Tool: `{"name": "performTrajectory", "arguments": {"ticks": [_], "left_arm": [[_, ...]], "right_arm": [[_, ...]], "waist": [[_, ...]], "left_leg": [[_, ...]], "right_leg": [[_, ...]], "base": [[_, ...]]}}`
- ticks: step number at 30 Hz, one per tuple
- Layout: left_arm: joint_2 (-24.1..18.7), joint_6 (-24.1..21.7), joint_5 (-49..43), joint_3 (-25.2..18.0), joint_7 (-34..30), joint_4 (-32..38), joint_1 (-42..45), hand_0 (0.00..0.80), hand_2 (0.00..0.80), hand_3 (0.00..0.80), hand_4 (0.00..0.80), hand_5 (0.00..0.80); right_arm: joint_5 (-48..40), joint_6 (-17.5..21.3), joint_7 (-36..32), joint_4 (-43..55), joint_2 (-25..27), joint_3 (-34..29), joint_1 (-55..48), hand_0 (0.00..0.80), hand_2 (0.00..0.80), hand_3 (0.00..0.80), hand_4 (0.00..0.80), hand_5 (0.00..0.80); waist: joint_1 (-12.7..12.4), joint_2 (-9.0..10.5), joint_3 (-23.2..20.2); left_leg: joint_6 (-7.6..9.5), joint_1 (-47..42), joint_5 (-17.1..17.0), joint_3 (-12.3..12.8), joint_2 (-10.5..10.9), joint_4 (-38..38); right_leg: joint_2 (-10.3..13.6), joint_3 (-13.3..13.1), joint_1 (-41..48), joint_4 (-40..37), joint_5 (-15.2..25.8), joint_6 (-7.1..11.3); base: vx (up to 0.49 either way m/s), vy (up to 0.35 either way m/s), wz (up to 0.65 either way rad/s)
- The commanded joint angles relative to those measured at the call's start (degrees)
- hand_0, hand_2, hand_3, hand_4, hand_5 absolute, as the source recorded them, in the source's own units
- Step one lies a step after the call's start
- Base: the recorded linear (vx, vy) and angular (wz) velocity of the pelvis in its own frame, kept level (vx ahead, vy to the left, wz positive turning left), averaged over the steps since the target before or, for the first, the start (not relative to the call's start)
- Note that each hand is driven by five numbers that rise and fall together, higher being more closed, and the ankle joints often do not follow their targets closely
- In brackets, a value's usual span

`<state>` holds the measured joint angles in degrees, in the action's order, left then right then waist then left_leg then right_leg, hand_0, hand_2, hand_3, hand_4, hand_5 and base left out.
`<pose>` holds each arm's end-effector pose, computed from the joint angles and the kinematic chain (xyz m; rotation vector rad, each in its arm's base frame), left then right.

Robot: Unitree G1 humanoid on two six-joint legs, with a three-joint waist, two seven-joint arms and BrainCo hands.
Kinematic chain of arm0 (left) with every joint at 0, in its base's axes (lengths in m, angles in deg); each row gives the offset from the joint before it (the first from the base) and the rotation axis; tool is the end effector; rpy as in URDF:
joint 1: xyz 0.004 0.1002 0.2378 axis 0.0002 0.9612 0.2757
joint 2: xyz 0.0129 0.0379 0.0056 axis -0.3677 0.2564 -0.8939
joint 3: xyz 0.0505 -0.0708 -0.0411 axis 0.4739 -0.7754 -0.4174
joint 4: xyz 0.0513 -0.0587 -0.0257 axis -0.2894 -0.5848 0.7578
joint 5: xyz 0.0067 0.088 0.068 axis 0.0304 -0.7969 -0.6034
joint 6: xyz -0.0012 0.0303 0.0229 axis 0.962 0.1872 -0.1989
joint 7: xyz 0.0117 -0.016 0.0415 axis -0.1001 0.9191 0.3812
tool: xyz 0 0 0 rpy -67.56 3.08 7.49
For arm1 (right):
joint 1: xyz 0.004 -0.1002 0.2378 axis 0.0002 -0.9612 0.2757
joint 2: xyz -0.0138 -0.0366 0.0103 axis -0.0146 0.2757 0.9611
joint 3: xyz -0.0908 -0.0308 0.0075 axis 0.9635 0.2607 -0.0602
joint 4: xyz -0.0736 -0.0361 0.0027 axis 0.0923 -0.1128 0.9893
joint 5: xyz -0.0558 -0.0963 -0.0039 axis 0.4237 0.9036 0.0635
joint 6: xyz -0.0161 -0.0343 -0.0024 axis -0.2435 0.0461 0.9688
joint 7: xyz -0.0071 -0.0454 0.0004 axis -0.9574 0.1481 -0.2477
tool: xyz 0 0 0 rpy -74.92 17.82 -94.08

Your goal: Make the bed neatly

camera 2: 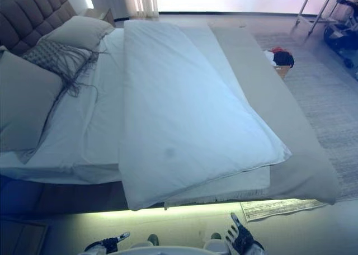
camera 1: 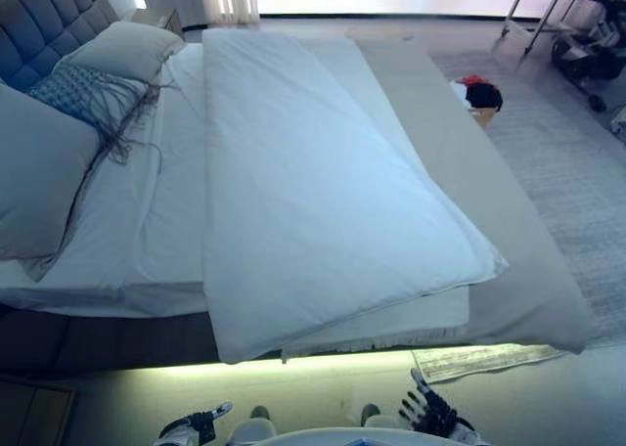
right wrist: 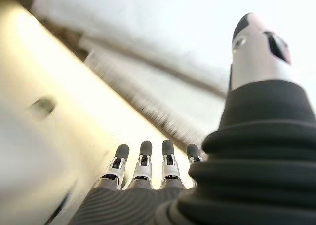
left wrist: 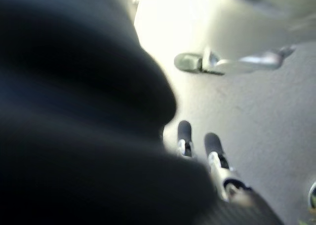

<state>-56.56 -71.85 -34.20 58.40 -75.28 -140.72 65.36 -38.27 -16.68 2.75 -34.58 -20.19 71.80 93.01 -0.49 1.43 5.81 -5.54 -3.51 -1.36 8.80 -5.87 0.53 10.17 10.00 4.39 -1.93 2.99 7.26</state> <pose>0.0661 0.2225 -0.1230 0.0644 1.3549 0.3264 0.0878 -0.2139 -0.1195 0.8025 0.9526 -0.4216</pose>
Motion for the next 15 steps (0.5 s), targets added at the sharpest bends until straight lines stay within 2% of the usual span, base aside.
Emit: {"name": "performTrajectory", "arguments": {"ticks": [1,4,5,8,10,12,14,15], "left_arm": [[-0.28,-1.4,-2.91,0.87,-0.24,-1.95,-3.32,0.0,0.0,0.0,0.0,0.0],[-0.27,-3.1,-3.18,1.09,-1.11,-1.88,-2.64,0.0,0.0,0.0,0.0,0.0],[-0.17,-3.84,-3.07,1.52,-1.32,-1.5,-2.63,0.0,0.0,0.0,0.0,0.0],[0.04,-5.15,-0.96,2.93,-1.87,-0.03,-4.84,0.0,0.0,0.0,0.0,0.0],[0.1,-6.41,-0.07,3.81,-3.01,0.75,-7.53,0.0,0.0,0.0,0.0,0.0],[-0.11,-7.05,-0.23,4.41,-3.33,1.79,-8.37,0.0,0.0,0.0,0.0,0.0],[-0.97,-7.83,0.73,6.42,-2.7,3.02,-10.77,0.0,0.0,0.0,0.0,0.0],[-1.53,-7.58,2.45,7.21,-2.38,3.55,-12.73,0.0,0.0,0.0,0.0,0.0]], "right_arm": [[-6.02,2.75,-2.8,0.39,-0.98,-2.41,4.75,0.0,0.0,0.0,0.0,0.0],[-7.59,3.84,-2.2,1.08,-0.64,-3.16,5.14,0.0,0.0,0.0,0.0,0.0],[-6.73,4.92,-0.92,1.63,-0.19,-2.87,5.58,0.0,0.0,0.0,0.0,0.0],[-8.65,6.54,0.64,3.38,1.49,-1.74,8.77,0.0,0.0,0.0,0.0,0.0],[-9.23,6.08,1.57,3.95,3.81,-1.85,13.88,0.0,0.0,0.0,0.0,0.0],[-9.72,6.02,1.01,4.79,4.96,-1.21,17.08,0.0,0.0,0.0,0.0,0.0],[-9.02,6.03,1.07,8.4,6.32,-1.12,19.91,0.0,0.0,0.0,0.0,0.0],[-9.64,5.74,1.54,9.2,7.23,-0.3,22.33,0.0,0.0,0.0,0.0,0.0]], "waist": [[-2.17,0.76,1.8],[-2.78,0.75,2.57],[-3.18,0.67,3.29],[-4.15,0.15,6.11],[-3.05,0.47,8.77],[-1.82,-0.21,9.14],[-1.16,-0.11,12.33],[-0.67,-0.2,13.72]], "left_leg": [[1.46,4.76,-0.7,-1.84,-1.06,-3.68],[0.55,6.73,-1.2,-2.78,-2.48,-5.49],[0.02,8.8,-1.52,-3.86,-2.58,-7.08],[-1.37,17.54,-2.31,-6.15,-1.59,-12.38],[-0.65,22.25,2.15,-5.2,-0.38,-21.79],[1.52,22.02,3.65,-3.65,-0.53,-22.39],[1.35,27.86,5.93,-5.21,0.57,-29.35],[1.74,30.79,6.38,-5.13,0.21,-31.43]], "right_leg": [[2.36,-0.73,2.41,3.44,-2.36,1.53],[1.47,-0.2,1.78,5.77,-3.94,0.64],[1.06,-0.27,0.92,6.43,-4.28,-0.05],[0.59,-0.7,-2.35,6.74,-4.08,-1.2],[2.09,-1.29,-8.59,9.82,-3.65,-2.24],[2.32,-1.17,-15.77,16.32,-4.3,-3.15],[3.28,-2.43,-21.8,22.3,-4.61,-3.18],[3.58,-3.55,-25.38,25.01,-4.74,-3.08]], "base": [[0.058,-0.179,0.03],[0.057,-0.16,0.1],[-0.043,-0.112,0.08],[-0.322,-0.046,0.22],[-0.439,0.008,0.09],[-0.2,0.097,0.03],[-0.302,0.067,-0.06],[-0.327,0.037,-0.11]]}}
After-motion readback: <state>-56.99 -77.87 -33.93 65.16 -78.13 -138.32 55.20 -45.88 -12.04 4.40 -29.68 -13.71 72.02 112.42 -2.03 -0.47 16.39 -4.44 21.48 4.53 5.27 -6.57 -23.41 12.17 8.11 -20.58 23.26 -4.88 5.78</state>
